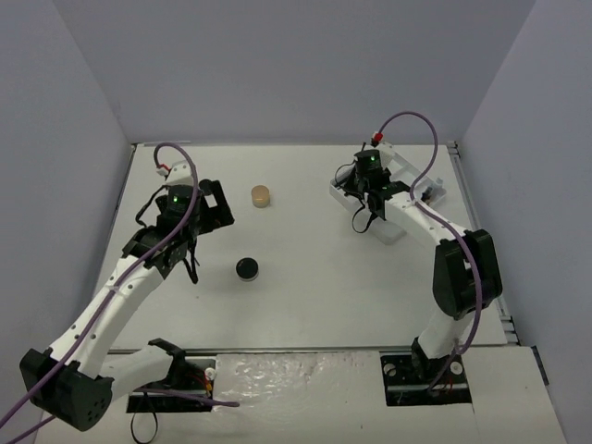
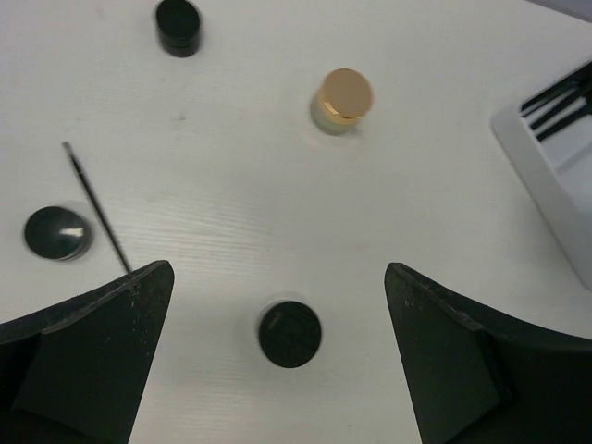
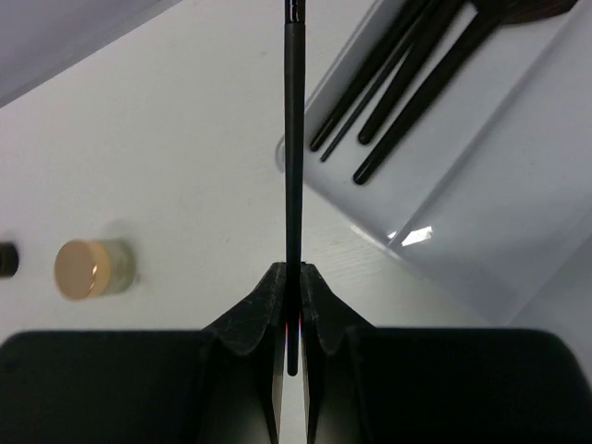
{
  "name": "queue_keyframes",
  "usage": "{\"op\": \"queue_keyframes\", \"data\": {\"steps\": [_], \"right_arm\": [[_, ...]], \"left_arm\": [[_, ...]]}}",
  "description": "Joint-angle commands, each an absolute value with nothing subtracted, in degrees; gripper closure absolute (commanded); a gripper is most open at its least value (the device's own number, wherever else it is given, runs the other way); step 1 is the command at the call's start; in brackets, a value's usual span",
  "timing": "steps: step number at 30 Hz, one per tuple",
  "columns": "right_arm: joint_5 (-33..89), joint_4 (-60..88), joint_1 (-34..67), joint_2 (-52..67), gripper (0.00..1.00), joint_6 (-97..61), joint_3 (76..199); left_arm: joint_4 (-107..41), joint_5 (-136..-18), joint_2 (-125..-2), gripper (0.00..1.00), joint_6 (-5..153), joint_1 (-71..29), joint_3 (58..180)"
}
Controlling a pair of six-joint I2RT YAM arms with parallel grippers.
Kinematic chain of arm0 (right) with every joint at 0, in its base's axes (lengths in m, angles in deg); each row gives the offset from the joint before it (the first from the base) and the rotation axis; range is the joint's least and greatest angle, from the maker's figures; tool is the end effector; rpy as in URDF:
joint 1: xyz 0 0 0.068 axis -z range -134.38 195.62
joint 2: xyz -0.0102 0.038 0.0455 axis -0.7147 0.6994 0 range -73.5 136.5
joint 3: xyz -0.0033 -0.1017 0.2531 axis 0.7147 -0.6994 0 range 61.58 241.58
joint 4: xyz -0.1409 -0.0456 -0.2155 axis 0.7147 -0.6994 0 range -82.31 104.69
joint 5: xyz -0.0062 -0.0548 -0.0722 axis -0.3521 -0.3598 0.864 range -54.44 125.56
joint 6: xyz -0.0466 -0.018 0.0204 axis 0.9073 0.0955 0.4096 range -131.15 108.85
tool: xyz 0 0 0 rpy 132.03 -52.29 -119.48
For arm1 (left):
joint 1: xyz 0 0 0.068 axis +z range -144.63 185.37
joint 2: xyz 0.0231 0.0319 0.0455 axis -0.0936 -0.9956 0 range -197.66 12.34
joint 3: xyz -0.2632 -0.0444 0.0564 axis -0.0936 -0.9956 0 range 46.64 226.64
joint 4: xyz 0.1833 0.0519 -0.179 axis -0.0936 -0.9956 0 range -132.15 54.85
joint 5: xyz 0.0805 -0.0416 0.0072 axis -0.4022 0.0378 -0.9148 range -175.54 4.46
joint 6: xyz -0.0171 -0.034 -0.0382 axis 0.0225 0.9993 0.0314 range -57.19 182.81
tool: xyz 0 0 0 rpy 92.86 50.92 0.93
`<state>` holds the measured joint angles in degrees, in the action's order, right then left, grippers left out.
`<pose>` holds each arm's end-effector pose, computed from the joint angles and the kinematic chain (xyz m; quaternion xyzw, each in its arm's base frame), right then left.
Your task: Organize the makeup
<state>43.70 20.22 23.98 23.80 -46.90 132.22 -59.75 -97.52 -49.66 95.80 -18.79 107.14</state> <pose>0.3749 0.1433 0.2796 0.1408 0.8115 0.2195 0.5228 0.2222 -0.0915 0.3523 -0.1200 0.8371 -0.1740 0.5045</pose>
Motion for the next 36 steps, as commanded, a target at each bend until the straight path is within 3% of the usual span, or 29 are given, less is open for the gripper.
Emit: {"op": "queue_keyframes", "data": {"steps": [1, 7, 10, 14, 17, 27, 36], "right_arm": [[48.91, 22.17, 29.03, 31.71, 1.00, -52.82, 140.67], [48.34, 21.67, 32.46, 42.82, 0.97, -56.83, 150.29], [47.55, 21.17, 32.78, 47.12, 0.84, -57.84, 154.17], [46.97, 20.82, 32.79, 49.69, 0.56, -58.29, 156.66], [46.56, 20.76, 32.79, 49.25, 0.47, -57.83, 156.91], [43.70, 20.49, 32.70, 30.28, 0.20, -49.33, 149.15], [39.43, 20.49, 32.78, 8.00, 0.12, -41.59, 133.65]], "left_arm": [[-68.01, -105.83, -46.84, 0.03, 94.40, -15.48, 104.27], [-69.75, -103.00, -45.16, 0.03, 95.54, -11.92, 100.97], [-70.32, -102.87, -45.25, 0.03, 96.04, -11.30, 100.42], [-70.69, -102.78, -45.77, 0.03, 96.66, -10.78, 100.03], [-70.80, -102.19, -46.53, 0.03, 97.31, -10.37, 99.85], [-67.58, -97.82, -56.33, 0.05, 101.87, -8.07, 100.30], [-62.35, -93.71, -68.70, 0.25, 105.42, -2.95, 103.73]]}}
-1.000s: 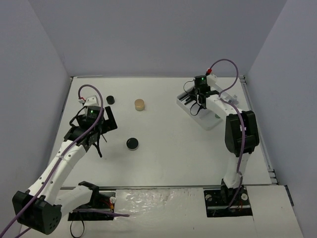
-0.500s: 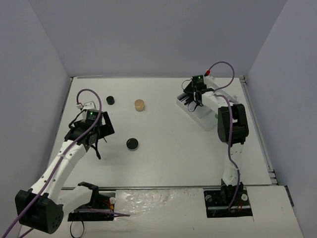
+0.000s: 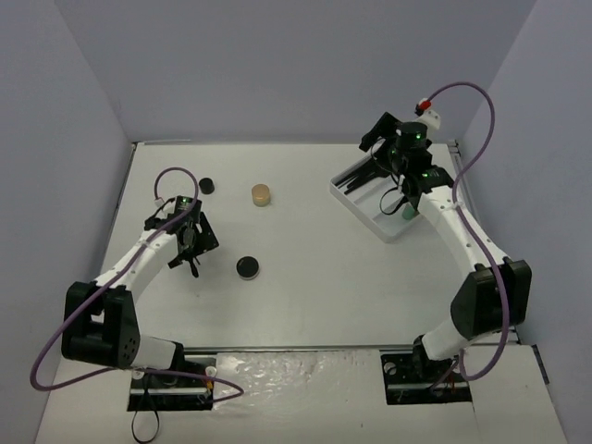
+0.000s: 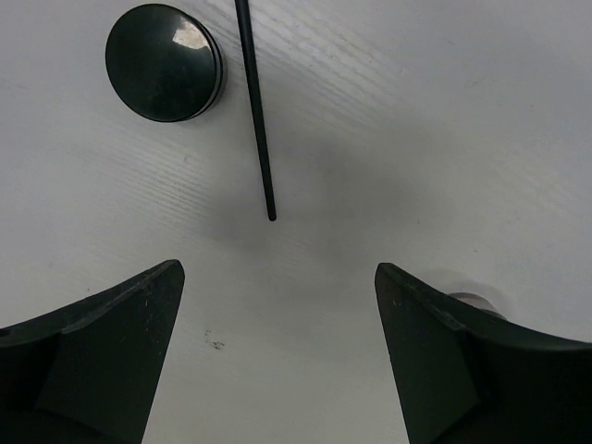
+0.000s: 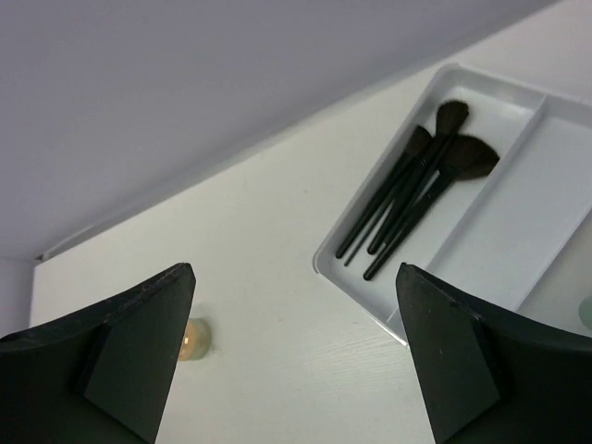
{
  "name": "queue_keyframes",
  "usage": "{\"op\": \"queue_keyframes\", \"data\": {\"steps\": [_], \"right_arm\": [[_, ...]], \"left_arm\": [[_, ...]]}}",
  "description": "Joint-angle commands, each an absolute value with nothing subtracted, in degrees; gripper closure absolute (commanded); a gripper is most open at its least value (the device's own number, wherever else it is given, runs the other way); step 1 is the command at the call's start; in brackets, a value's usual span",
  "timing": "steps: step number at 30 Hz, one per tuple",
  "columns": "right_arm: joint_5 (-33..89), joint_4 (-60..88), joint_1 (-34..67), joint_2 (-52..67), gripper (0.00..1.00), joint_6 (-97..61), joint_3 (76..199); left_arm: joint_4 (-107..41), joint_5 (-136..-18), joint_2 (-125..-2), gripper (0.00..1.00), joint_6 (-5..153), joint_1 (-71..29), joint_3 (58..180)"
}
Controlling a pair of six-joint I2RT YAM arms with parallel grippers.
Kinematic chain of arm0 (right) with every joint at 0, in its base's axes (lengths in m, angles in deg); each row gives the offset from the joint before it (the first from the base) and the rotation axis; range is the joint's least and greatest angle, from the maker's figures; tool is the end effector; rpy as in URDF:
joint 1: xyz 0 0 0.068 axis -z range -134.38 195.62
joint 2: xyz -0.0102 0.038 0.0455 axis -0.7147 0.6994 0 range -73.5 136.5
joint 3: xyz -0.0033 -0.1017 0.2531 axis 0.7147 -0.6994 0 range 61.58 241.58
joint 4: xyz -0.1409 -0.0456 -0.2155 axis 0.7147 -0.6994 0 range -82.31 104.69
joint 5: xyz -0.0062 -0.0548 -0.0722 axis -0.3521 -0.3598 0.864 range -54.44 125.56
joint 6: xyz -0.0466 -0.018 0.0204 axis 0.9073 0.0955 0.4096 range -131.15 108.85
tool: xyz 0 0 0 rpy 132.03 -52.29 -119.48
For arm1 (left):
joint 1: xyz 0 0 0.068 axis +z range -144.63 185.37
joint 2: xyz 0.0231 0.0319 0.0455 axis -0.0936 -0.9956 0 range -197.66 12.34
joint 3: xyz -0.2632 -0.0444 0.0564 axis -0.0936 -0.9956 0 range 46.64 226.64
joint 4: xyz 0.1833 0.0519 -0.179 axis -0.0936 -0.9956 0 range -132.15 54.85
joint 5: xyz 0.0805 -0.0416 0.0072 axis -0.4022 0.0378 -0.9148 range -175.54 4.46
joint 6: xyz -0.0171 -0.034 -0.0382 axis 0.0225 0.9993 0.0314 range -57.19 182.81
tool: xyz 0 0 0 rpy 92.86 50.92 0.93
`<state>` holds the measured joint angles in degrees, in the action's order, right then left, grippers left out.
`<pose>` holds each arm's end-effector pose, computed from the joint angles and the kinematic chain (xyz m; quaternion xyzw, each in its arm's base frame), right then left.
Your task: Organize the makeup
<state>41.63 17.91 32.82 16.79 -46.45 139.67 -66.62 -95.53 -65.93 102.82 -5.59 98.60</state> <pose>0.3729 0.0808 0.3672 0.1818 0.7379 0.2277 0.6087 0.2668 -0.0454 0.2250 -0.2634 0.9204 -0.0435 0.2855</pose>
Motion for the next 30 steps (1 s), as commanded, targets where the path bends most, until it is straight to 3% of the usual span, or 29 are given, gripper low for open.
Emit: {"op": "queue_keyframes", "data": {"steps": [1, 13, 21, 30], "right_arm": [[39.05, 20.49, 32.71, 6.31, 0.11, -41.11, 132.20], [32.58, 18.82, 32.78, -11.20, 0.10, -39.80, 117.73], [31.41, 18.05, 32.79, -13.97, 0.10, -38.52, 114.18], [30.16, 17.86, 32.77, -15.47, 0.09, -37.58, 112.69]], "left_arm": [[-62.08, -93.85, -69.61, 0.26, 105.37, -2.22, 104.44], [-63.11, -92.12, -83.05, 0.38, 102.36, 7.47, 118.73], [-63.91, -90.15, -92.75, 0.49, 100.70, 8.43, 124.12], [-61.70, -89.58, -95.81, 0.53, 100.25, 8.73, 122.24]]}}
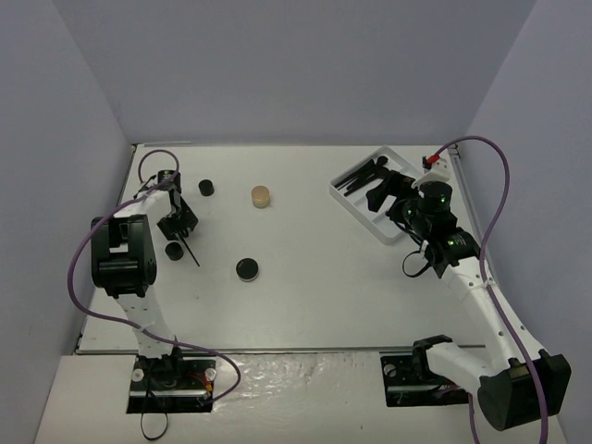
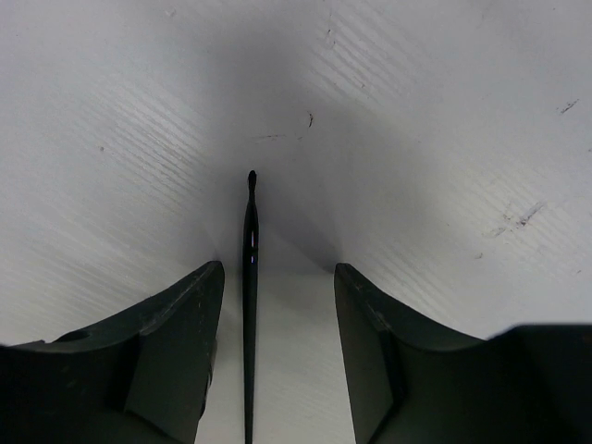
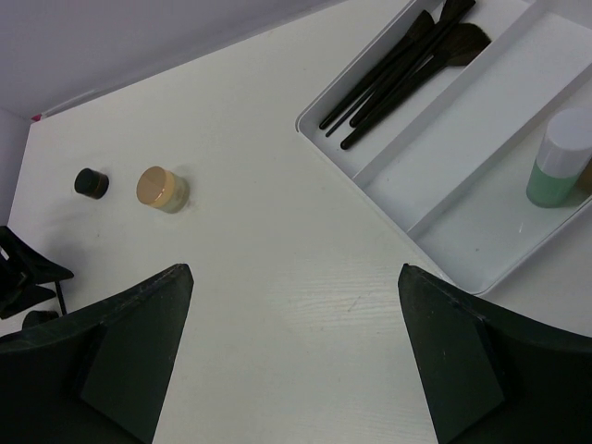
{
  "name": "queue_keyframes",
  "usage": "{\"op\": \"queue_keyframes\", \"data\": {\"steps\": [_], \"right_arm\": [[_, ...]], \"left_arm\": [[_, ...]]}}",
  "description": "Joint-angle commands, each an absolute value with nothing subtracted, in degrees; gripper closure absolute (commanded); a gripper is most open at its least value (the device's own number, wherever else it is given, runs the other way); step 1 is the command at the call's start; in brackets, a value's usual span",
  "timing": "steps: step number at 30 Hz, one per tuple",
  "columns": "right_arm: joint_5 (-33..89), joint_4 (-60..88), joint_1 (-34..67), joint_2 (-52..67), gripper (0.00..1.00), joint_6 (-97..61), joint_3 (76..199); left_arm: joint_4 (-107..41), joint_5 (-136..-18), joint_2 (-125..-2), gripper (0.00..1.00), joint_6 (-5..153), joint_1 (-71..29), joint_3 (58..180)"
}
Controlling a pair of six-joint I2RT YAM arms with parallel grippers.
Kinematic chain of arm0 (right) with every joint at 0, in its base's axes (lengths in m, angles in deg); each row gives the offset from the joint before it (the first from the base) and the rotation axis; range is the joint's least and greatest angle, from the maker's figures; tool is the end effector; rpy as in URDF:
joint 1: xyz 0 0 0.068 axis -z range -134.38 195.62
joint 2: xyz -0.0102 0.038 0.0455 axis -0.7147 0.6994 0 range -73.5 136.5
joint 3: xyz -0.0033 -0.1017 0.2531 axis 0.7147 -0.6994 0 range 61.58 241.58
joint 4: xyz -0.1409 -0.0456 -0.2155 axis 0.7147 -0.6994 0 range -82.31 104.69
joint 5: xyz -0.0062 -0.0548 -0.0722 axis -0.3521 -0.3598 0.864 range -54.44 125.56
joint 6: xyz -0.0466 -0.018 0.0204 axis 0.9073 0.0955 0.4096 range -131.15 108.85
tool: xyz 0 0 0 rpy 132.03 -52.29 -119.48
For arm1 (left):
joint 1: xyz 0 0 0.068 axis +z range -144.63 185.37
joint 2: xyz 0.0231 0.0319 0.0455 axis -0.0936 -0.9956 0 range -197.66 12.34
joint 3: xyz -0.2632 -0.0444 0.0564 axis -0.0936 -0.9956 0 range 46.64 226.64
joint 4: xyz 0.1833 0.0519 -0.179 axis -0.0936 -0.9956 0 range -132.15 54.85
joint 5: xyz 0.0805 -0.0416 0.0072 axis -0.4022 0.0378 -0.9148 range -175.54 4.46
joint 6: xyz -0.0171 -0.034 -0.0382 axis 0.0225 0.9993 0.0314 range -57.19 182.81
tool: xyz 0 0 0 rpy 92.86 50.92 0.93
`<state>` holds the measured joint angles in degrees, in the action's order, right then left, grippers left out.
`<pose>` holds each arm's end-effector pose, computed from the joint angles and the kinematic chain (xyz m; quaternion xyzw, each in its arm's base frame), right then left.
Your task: Organize the makeup
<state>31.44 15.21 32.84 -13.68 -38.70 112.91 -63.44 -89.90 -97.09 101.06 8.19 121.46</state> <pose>0.2402 0.0571 0.3496 0.0735 0.7508 0.2516 0.6062 0.3927 0.0221 0.1753 -0.3491 0.9066 -0.0361 0.2343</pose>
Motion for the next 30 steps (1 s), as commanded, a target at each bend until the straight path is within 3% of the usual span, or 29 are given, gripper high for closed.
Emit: {"op": "queue_keyframes", "data": {"steps": [1, 6, 12, 14, 23, 30], "right_arm": [[30.09, 17.83, 32.79, -15.52, 0.09, -37.63, 112.65], [29.87, 17.70, 32.79, -15.65, 0.09, -37.69, 112.87], [29.51, 17.69, 32.79, -15.59, 0.09, -37.78, 113.06], [28.94, 17.68, 32.76, -15.46, 0.09, -37.56, 113.29], [17.93, 19.25, 30.61, -12.60, 0.09, -32.62, 116.00], [14.84, 21.80, 18.54, -6.07, 0.09, -29.95, 121.39]], "left_arm": [[-61.40, -89.61, -95.88, 0.54, 100.22, 8.74, 121.91], [-60.44, -89.38, -96.85, 0.62, 100.30, 8.80, 120.64], [-57.48, -87.08, -97.17, 0.94, 101.21, 8.72, 118.57], [-56.44, -86.12, -96.98, 1.00, 101.34, 8.69, 117.99], [-53.85, -79.24, -87.66, 1.00, 102.79, 5.32, 116.26], [-46.56, -72.52, -76.04, 1.00, 104.59, -3.05, 114.81]]}}
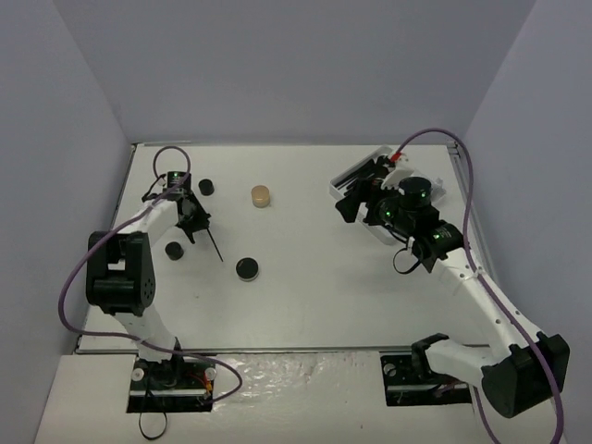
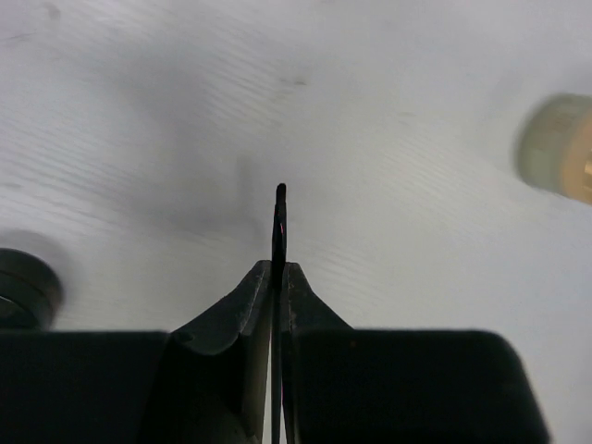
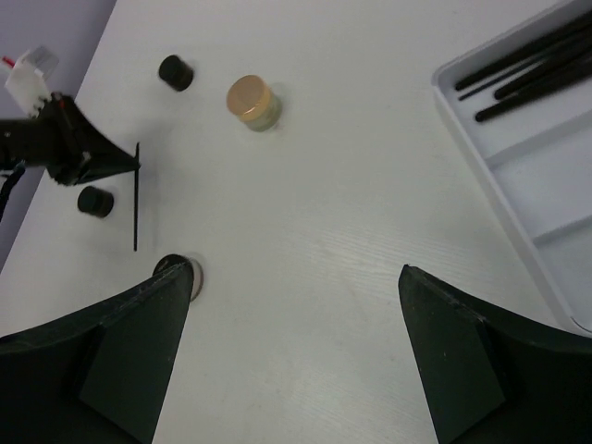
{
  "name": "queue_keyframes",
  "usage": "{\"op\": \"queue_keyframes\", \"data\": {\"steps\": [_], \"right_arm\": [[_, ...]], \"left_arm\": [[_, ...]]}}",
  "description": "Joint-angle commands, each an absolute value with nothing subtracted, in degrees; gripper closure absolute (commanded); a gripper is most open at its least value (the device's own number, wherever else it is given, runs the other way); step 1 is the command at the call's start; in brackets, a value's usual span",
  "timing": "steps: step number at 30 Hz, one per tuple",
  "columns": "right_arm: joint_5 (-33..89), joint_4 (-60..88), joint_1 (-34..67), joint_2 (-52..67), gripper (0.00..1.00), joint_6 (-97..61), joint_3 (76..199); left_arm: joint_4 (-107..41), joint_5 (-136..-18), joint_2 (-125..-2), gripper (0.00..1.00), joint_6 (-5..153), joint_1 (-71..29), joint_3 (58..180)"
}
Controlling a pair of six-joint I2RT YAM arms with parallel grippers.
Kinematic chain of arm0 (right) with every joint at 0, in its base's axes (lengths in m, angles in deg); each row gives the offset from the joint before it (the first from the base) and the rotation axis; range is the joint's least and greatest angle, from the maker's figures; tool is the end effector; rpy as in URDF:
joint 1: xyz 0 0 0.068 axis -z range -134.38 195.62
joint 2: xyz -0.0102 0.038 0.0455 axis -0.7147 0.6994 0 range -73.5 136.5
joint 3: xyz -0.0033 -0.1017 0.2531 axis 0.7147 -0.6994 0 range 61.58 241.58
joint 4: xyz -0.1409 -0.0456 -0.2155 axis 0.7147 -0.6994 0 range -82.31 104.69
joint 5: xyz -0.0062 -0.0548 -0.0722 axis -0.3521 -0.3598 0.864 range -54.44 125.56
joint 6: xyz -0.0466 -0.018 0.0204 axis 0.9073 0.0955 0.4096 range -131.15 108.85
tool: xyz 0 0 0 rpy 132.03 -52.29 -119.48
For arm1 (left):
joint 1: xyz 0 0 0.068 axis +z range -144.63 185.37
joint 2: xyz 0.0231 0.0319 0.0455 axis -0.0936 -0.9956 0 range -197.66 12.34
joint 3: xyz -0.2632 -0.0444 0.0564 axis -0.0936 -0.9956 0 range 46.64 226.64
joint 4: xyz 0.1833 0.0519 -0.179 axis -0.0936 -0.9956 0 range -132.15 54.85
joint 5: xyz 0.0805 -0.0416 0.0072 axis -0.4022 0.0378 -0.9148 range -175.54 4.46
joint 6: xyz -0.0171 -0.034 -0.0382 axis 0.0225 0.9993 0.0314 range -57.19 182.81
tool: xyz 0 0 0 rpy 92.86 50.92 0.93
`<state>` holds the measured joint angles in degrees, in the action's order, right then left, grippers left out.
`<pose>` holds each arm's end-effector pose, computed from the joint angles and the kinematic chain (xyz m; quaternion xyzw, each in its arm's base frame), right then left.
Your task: Organize the makeup
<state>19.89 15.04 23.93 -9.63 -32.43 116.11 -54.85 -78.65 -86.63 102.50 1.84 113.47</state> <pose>0.2401 0.1058 0.3530 -0.0913 0.7529 0.3322 0.5607 0.3670 -0.0269 0.2088 -0.2741 0.9029 -0.1730 0.2825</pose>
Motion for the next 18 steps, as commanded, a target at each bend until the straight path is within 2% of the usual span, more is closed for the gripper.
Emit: {"op": "queue_keyframes", "data": {"steps": [1, 9, 18], "right_arm": [[13.75, 23.02, 17.62, -4.85, 0.10, -30.52, 121.85], [6.85, 31.76, 11.55, 2.74, 0.16, -35.17, 124.67], [2.80, 37.70, 7.87, 7.87, 0.33, -37.51, 127.53]], "left_arm": [[-44.47, -71.25, -74.19, 1.00, 105.20, -3.73, 114.23], [-30.12, -62.26, -64.97, 1.00, 108.87, -11.31, 111.89], [-18.28, -56.79, -61.36, 1.00, 113.24, -14.07, 109.01]]}}
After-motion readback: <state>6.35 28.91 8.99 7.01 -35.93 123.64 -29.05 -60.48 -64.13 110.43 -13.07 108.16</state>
